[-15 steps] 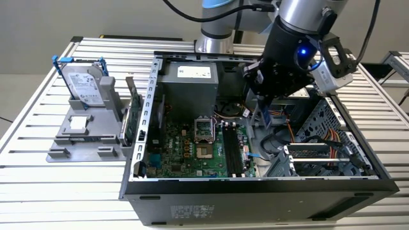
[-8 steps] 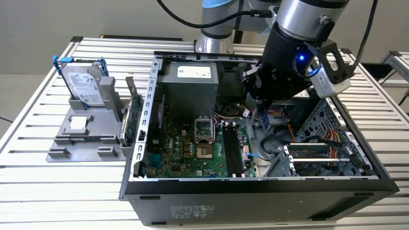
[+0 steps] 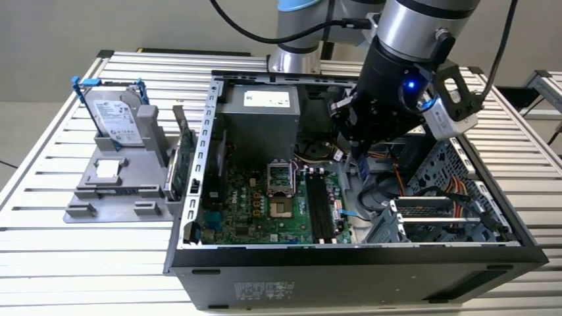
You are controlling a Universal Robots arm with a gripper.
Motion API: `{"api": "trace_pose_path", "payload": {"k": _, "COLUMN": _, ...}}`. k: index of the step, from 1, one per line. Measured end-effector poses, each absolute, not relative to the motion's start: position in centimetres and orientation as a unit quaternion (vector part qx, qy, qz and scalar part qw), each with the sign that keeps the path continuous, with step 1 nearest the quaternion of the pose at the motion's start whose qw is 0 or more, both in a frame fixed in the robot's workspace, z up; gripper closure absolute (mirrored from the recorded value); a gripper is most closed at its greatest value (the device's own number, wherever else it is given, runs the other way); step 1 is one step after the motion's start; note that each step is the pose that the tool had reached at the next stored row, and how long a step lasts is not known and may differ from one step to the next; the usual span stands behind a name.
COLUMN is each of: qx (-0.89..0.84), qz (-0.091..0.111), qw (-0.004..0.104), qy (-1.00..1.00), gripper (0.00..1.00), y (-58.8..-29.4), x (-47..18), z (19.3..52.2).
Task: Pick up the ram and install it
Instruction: 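Insert the ram into the slot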
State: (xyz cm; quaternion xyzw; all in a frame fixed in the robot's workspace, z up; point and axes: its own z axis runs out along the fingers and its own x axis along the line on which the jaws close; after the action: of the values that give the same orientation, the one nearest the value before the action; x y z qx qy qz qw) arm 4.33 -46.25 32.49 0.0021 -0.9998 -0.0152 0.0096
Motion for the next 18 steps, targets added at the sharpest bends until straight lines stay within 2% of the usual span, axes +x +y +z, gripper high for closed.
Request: {"api": "trace_pose_path", "payload": {"k": 18, "qx": 0.002, "qz": -0.015, "qw": 0.010, "qy": -1.000, "gripper": 1.00, "y": -46.5, "x": 4.1, "z": 30.7}}
